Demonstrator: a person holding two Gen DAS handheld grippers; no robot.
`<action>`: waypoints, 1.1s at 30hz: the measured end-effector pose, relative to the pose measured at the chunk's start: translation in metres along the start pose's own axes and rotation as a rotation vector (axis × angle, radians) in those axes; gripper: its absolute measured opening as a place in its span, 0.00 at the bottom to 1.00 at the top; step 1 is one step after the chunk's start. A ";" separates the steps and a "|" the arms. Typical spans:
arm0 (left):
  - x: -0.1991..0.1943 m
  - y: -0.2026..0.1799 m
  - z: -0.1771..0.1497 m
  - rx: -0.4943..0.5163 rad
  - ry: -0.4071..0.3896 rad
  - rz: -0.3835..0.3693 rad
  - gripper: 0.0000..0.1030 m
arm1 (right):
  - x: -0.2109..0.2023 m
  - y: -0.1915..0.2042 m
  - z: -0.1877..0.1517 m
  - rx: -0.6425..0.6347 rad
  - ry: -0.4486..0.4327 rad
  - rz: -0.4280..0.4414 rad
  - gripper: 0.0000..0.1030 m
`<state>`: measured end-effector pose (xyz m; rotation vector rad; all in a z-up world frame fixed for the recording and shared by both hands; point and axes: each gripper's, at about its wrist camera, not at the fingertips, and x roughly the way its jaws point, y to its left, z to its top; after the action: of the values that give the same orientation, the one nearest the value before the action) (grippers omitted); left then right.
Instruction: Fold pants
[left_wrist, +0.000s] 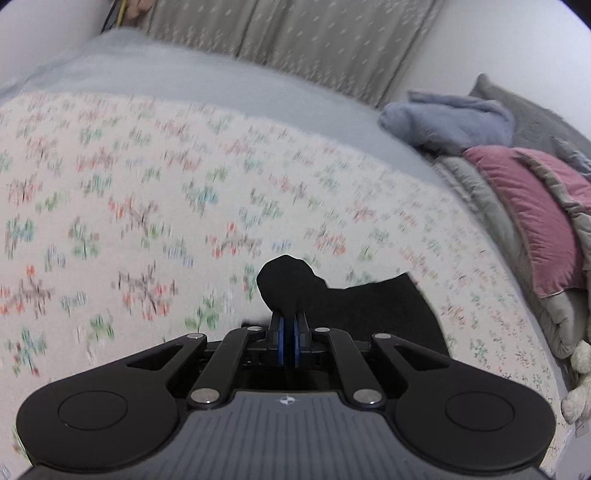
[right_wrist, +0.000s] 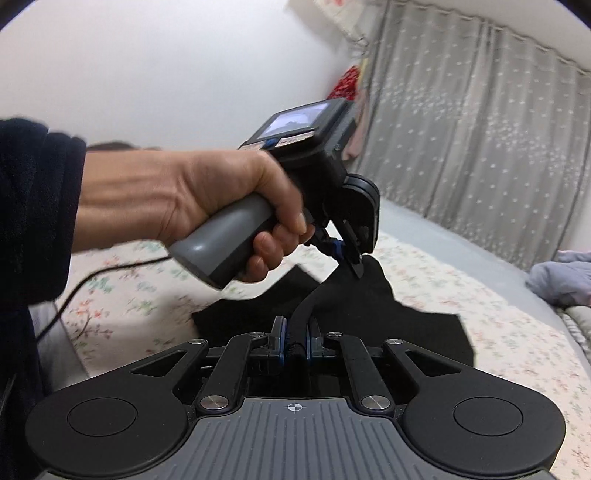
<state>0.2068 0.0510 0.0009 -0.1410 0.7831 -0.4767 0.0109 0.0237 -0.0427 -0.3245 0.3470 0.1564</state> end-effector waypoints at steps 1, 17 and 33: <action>-0.004 0.001 0.001 0.011 -0.010 0.000 0.18 | 0.003 0.005 0.001 -0.007 0.005 0.007 0.09; 0.004 0.042 -0.020 -0.024 0.021 0.095 0.19 | 0.043 0.046 0.010 0.011 0.057 0.080 0.11; -0.059 0.027 -0.036 -0.051 -0.108 0.180 0.36 | -0.003 -0.041 0.021 0.219 0.064 0.368 0.45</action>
<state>0.1552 0.1039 0.0060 -0.1405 0.6950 -0.2765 0.0233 -0.0082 -0.0112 -0.0460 0.4812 0.4661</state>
